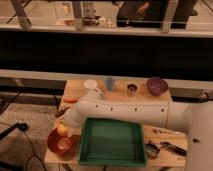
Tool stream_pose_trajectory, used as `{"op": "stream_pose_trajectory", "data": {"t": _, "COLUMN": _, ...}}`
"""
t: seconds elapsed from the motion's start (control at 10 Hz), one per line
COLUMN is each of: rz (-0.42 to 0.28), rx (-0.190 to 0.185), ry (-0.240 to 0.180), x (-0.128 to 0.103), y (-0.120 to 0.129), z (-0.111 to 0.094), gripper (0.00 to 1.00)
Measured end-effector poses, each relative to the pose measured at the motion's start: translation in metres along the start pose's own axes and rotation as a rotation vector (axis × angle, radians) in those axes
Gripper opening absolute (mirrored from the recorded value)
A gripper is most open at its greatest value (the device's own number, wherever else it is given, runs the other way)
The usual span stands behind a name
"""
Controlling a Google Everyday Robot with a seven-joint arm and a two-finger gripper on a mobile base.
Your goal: Place apple in red bowl
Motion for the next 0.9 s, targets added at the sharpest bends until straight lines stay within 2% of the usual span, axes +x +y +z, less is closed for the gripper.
{"op": "stream_pose_trajectory", "data": {"t": 0.2, "rz": -0.029, "rx": 0.016, "ry": 0.016, "x": -0.009, "y": -0.008, "z": -0.004, "gripper": 0.27}}
{"op": "stream_pose_trajectory", "data": {"t": 0.4, "rz": -0.043, "rx": 0.03, "ry": 0.016, "x": -0.016, "y": -0.012, "z": -0.006, "gripper": 0.05}}
{"op": "stream_pose_trajectory", "data": {"t": 0.6, "rz": -0.045, "rx": 0.037, "ry": 0.009, "x": -0.026, "y": -0.014, "z": -0.007, "gripper": 0.0}}
{"op": "stream_pose_trajectory", "data": {"t": 0.9, "rz": -0.048, "rx": 0.038, "ry": 0.003, "x": -0.042, "y": -0.015, "z": -0.009, "gripper": 0.0}}
